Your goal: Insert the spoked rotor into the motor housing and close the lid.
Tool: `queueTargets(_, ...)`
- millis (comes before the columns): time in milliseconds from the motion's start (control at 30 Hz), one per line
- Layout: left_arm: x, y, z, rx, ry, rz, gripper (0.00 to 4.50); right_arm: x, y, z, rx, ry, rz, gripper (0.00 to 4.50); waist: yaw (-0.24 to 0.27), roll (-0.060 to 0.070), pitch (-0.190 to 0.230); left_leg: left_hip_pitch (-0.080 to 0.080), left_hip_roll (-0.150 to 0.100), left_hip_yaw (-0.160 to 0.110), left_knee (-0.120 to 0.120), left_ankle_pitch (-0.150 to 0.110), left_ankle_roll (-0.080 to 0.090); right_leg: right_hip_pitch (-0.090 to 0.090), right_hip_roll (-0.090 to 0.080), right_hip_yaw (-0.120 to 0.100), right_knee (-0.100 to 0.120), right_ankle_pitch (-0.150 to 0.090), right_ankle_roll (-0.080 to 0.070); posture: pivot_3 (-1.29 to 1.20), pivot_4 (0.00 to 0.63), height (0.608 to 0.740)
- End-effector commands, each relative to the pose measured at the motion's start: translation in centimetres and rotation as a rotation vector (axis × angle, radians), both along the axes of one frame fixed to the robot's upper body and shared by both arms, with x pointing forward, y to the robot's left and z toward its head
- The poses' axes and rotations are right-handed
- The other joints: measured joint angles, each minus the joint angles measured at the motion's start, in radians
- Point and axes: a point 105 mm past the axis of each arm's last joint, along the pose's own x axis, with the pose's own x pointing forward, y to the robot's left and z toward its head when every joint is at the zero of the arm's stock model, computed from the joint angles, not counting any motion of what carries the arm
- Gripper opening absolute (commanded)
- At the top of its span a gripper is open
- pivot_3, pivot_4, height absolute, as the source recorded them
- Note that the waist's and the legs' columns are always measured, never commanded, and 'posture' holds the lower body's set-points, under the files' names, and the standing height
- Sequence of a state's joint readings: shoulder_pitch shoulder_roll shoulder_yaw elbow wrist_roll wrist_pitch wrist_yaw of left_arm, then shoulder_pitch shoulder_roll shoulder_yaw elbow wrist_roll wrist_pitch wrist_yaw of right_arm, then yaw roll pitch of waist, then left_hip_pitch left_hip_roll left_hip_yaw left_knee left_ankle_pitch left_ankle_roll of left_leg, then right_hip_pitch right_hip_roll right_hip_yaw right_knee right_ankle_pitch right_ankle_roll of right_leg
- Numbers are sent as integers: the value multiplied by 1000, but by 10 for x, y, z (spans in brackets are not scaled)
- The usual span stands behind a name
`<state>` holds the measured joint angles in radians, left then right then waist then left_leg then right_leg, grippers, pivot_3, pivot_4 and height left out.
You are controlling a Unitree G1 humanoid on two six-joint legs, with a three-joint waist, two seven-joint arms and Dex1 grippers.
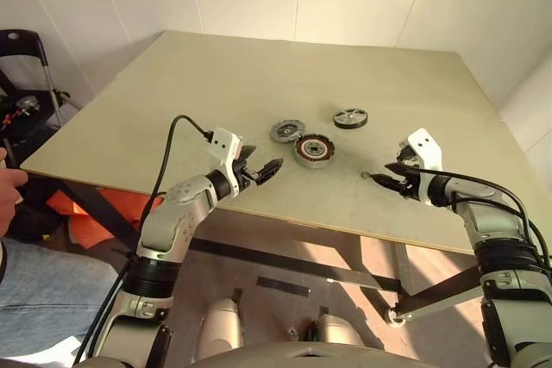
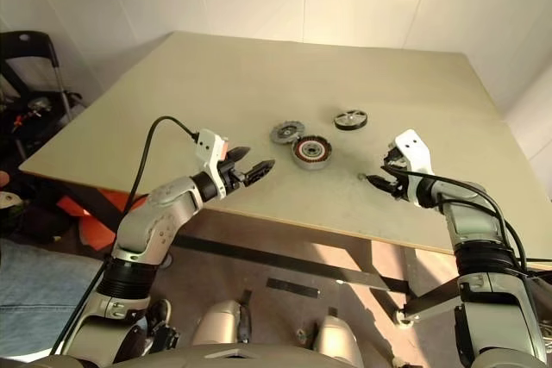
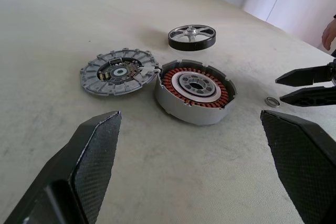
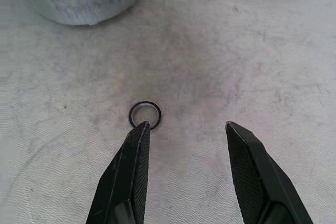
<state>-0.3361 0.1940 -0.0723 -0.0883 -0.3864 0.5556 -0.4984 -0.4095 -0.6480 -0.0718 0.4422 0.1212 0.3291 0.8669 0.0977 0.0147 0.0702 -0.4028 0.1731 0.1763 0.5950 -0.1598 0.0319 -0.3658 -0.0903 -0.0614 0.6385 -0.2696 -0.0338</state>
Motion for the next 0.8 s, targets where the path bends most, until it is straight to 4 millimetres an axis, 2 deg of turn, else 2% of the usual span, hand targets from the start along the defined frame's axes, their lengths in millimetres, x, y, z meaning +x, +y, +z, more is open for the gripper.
queueTargets(33, 2, -1, 14, -4, -58, -6, 4500, 4, 10, 13, 17, -50, 22, 2565, 1, 0, 0, 0, 0, 0, 0, 0, 0, 0, 0, 0, 0, 0, 0, 0, 0, 740)
queueTargets(300, 2, 2, 13, 0, -58, 5, 4500, 1, 15, 3, 8, -12, 42, 2565, 1, 0, 0, 0, 0, 0, 0, 0, 0, 0, 0, 0, -1, 0, 0, 0, 0, 740)
queueTargets(600, 3, 3, 13, 3, -59, 8, 4500, -1, 7, -13, -4, 50, 0, 2565, 1, 0, 0, 0, 0, 0, 0, 0, 0, 1, 0, 0, -1, 0, 0, 0, 0, 740)
queueTargets(700, 3, 3, 13, 4, -59, 9, 4500, 0, 5, -14, -4, 56, -11, 1943, 1, 0, 0, 2, 0, 0, 0, 0, 0, 2, 0, 0, -1, 0, 0, 0, 0, 740)
queueTargets(800, 4, 4, 13, 6, -60, 10, 4500, 0, 6, -14, -6, 58, -7, 981, 1, 0, 0, 3, 0, 0, 0, 0, 0, 4, 0, 0, -1, 0, 0, 0, 0, 740)
